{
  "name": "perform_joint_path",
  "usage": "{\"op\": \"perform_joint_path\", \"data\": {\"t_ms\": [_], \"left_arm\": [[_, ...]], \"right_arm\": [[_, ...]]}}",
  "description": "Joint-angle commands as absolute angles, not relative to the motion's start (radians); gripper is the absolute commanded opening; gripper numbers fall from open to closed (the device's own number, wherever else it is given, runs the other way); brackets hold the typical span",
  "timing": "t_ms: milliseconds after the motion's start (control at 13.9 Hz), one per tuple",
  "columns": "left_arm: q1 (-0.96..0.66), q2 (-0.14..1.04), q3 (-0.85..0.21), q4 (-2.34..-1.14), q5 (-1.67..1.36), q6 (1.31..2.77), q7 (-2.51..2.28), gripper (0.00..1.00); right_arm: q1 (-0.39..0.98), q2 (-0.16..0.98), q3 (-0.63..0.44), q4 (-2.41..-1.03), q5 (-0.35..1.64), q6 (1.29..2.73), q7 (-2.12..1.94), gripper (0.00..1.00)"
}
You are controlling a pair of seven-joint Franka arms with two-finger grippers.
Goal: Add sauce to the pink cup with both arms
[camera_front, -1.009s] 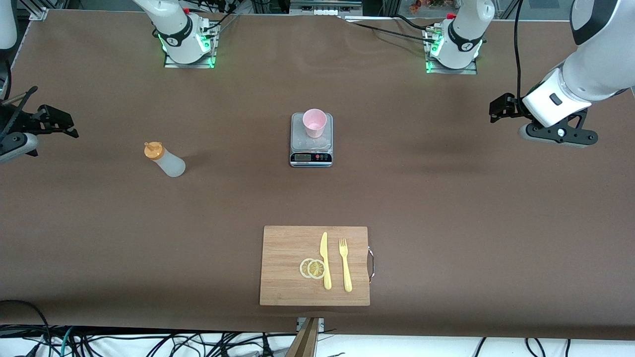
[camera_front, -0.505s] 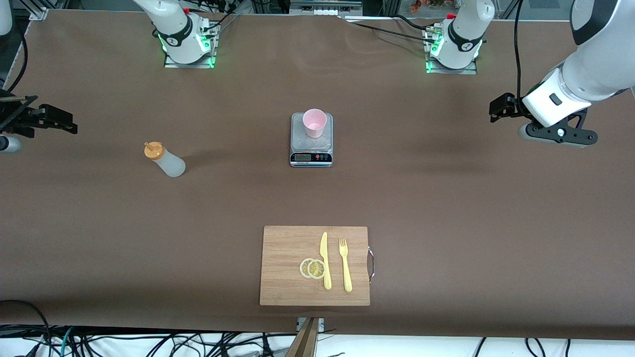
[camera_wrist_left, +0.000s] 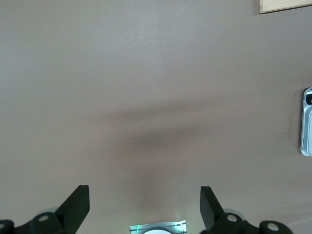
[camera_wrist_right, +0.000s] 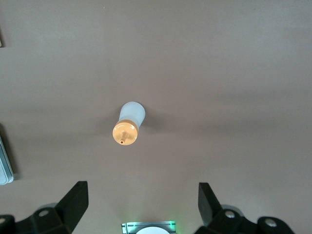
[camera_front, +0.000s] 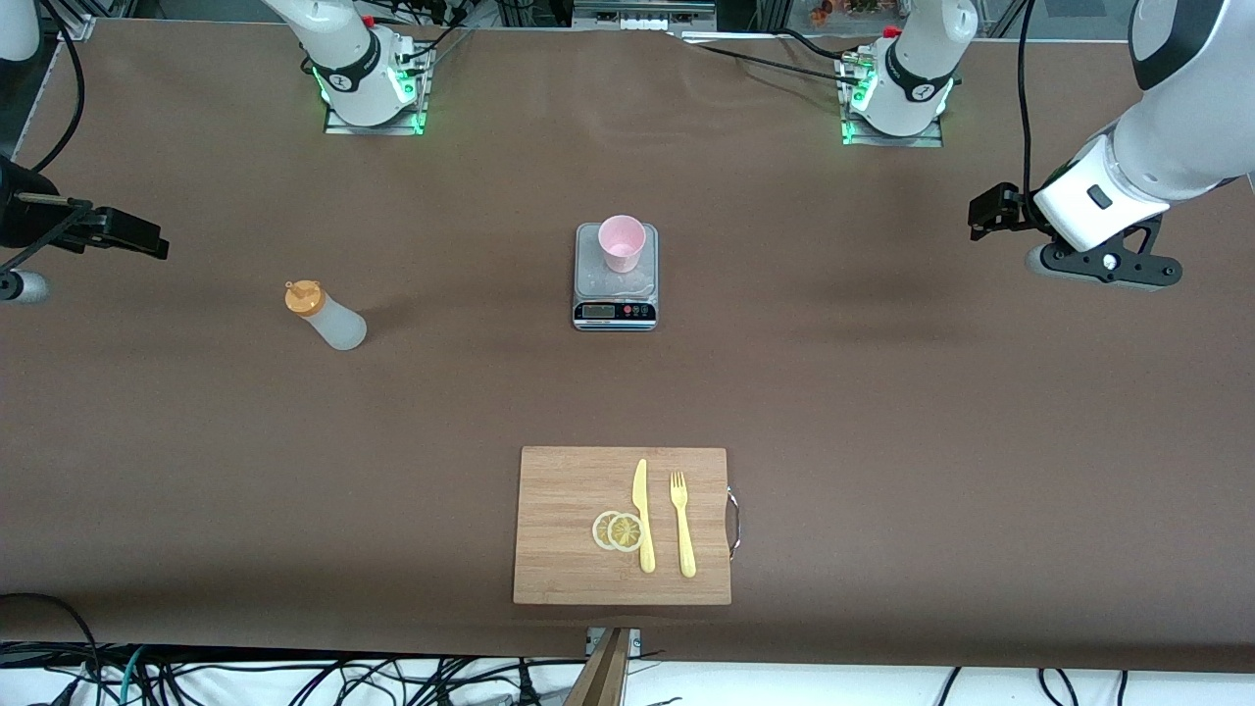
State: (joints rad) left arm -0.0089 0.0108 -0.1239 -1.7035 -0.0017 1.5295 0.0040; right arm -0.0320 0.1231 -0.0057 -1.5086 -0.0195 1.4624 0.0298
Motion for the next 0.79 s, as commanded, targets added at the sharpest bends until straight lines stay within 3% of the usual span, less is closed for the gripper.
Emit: {"op": "perform_joint_path", "data": {"t_ms": [0,721], "left_arm": [[-0.005,0.023,-0.127,-1.677,-0.002,1.508,0.003,1.0],[-0.005,0.023,-0.127,-1.677,-0.002,1.508,0.005,1.0]], "right_arm": [[-0.017,0.086,-0.003,-1.551,-0.018,1.462,0.089,1.0],[-0.018,0.118,-0.011,-1.531,-0.02,1.462,0.077,1.0]]}}
